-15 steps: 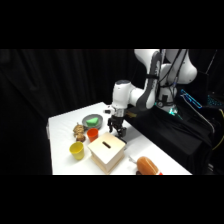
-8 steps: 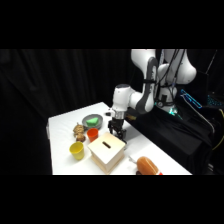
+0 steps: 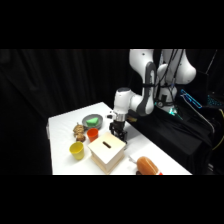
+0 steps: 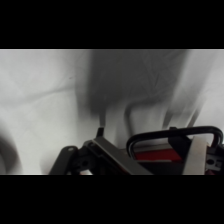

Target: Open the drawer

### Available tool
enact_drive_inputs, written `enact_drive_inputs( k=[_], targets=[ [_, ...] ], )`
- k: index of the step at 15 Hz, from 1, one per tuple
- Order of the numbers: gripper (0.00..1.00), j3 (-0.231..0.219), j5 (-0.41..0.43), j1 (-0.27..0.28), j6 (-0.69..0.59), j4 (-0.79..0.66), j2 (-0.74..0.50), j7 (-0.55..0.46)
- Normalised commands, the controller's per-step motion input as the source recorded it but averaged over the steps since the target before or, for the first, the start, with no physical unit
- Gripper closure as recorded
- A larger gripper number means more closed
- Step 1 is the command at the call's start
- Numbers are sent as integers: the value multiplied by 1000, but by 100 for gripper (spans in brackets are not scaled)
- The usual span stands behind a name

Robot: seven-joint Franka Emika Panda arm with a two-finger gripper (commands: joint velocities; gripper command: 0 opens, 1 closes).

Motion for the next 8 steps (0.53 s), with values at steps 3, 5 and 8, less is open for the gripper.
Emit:
enact_drive_inputs(
  k=[3,5,8],
  targets=[
    [0,-58,-117,-16,214,-339,-203,7],
    [0,-51,-141,-45,224,-346,-183,13],
    [0,-91,-162,-29,227,-372,-206,23]
  ],
)
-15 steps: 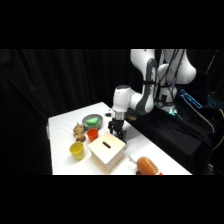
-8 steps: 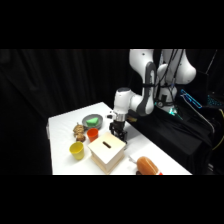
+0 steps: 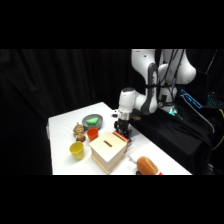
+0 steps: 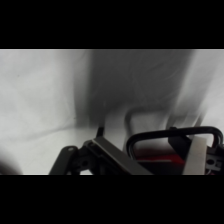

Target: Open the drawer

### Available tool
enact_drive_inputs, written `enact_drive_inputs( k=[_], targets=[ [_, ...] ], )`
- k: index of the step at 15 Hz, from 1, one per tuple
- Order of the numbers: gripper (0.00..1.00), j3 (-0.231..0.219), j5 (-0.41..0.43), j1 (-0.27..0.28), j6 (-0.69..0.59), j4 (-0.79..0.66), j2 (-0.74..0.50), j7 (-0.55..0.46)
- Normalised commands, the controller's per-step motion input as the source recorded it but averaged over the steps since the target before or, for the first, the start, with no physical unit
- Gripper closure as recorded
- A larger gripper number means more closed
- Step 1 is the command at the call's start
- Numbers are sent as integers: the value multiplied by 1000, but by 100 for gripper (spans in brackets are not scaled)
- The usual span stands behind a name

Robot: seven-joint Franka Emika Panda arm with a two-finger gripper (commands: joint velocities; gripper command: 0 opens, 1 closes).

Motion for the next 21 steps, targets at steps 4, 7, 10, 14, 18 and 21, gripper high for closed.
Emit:
enact_drive_inputs(
  k=[4,7,10,14,18,21],
  targets=[
    [0,-123,-188,-52,193,-341,-208,18],
    [0,-132,-177,-51,82,4,12,2],
    [0,-86,-156,-45,68,3,-2,-4],
    [0,-84,-132,-23,50,2,-7,-12],
    [0,7,-152,-102,-94,2,-91,8],
    [0,99,-148,-161,-291,-66,-318,38]
  ],
)
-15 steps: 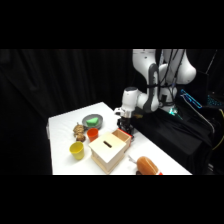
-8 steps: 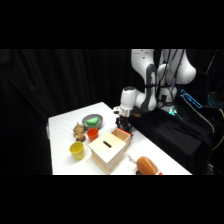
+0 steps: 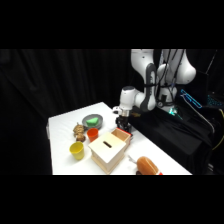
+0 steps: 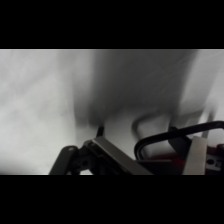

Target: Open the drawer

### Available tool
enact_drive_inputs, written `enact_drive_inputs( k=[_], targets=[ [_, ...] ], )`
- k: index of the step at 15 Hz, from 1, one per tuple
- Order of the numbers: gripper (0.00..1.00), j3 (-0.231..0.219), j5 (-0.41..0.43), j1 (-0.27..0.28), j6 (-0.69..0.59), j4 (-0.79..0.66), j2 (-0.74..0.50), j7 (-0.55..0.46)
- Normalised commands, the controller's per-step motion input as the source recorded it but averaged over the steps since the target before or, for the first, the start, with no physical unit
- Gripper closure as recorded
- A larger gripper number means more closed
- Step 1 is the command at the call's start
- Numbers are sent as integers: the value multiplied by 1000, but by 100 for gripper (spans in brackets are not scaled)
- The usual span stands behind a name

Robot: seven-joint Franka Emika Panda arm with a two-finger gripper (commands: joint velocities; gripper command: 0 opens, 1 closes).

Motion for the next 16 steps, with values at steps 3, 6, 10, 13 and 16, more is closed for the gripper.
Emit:
enact_drive_inputs(
  k=[3,6,10,13,16],
  targets=[
    [0,95,-73,-110,-400,-86,-445,32],
    [0,83,30,-39,-424,-86,-490,-8],
    [0,-64,96,145,-460,-80,-527,-2],
    [0,-147,66,223,-513,-92,-579,53],
    [0,-125,33,186,-495,-85,-580,70]
  ],
)
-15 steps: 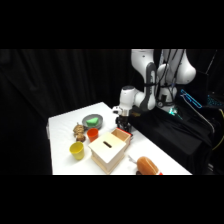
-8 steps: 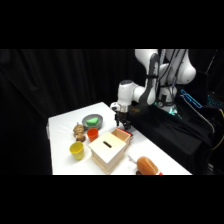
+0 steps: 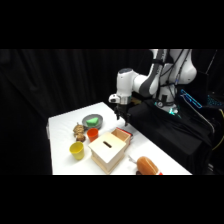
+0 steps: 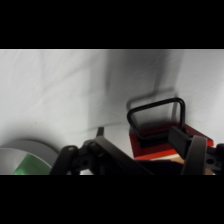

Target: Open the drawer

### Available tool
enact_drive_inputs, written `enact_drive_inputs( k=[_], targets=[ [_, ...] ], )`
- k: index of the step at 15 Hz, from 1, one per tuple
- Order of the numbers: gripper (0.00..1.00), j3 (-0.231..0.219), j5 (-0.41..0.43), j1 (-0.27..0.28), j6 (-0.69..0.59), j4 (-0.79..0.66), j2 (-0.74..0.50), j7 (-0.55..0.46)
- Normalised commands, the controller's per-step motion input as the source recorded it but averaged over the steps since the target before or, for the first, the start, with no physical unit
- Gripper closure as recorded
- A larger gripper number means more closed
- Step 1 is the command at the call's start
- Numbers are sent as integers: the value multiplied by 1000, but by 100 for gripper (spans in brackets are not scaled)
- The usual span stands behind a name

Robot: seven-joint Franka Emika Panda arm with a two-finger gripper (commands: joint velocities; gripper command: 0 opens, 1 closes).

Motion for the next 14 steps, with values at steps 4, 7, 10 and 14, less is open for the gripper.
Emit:
enact_drive_inputs(
  k=[4,7,10,14],
  targets=[
    [0,-94,30,143,-423,-73,-543,60],
    [0,-81,49,123,-365,-64,-497,47],
    [0,-82,64,110,-333,-50,-464,33],
    [0,-97,88,104,-273,-39,-392,5]
  ],
)
